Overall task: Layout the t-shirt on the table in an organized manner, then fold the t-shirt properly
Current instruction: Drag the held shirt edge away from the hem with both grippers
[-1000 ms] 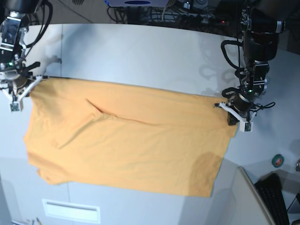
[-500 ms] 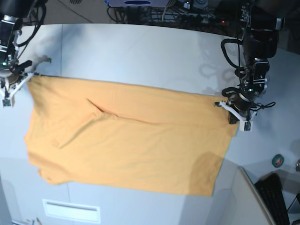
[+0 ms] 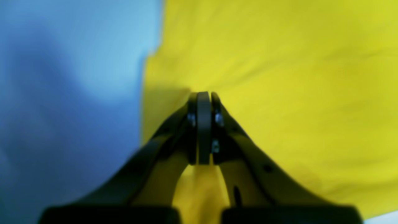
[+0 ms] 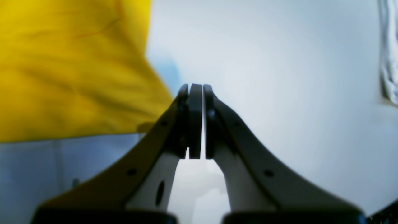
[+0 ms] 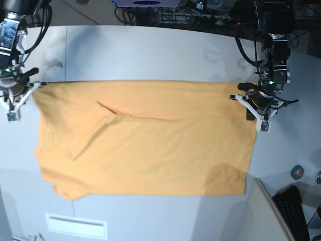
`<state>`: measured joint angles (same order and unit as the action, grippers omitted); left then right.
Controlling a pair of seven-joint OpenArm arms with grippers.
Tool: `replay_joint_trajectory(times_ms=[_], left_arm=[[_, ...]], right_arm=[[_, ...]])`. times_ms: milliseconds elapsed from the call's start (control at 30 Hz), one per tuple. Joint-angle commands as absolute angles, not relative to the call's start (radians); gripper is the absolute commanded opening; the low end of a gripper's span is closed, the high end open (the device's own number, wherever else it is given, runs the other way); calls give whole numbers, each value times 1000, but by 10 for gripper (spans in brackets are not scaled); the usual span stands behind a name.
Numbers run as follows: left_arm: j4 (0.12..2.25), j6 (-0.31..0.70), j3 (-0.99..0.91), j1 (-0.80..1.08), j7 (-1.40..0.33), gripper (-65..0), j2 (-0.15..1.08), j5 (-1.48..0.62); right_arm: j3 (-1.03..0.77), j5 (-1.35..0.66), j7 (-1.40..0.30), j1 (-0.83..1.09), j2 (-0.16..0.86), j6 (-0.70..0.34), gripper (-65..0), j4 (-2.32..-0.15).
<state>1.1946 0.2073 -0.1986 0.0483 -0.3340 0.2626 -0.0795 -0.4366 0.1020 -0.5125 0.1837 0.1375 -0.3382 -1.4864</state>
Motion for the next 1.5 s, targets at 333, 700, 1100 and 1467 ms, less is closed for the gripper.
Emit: replay_joint_trajectory(times_ms=[333, 700, 1100, 1467], left_arm=[[1047, 196, -200, -16, -314, -650, 232, -67], [1003, 196, -200, -7, -312, -650, 239, -10], [1138, 196, -213, 200, -315, -650, 246, -5], [1290, 194, -214, 361, -321, -650, 245, -7]], right_arm=[[-351, 97, -490, 44, 153, -334, -650, -1264], [-352, 97, -487, 119, 153, -332, -650, -1198], [-354, 97, -489, 341, 145, -331, -650, -1374], [-430, 97, -493, 414, 145, -334, -650, -1391]])
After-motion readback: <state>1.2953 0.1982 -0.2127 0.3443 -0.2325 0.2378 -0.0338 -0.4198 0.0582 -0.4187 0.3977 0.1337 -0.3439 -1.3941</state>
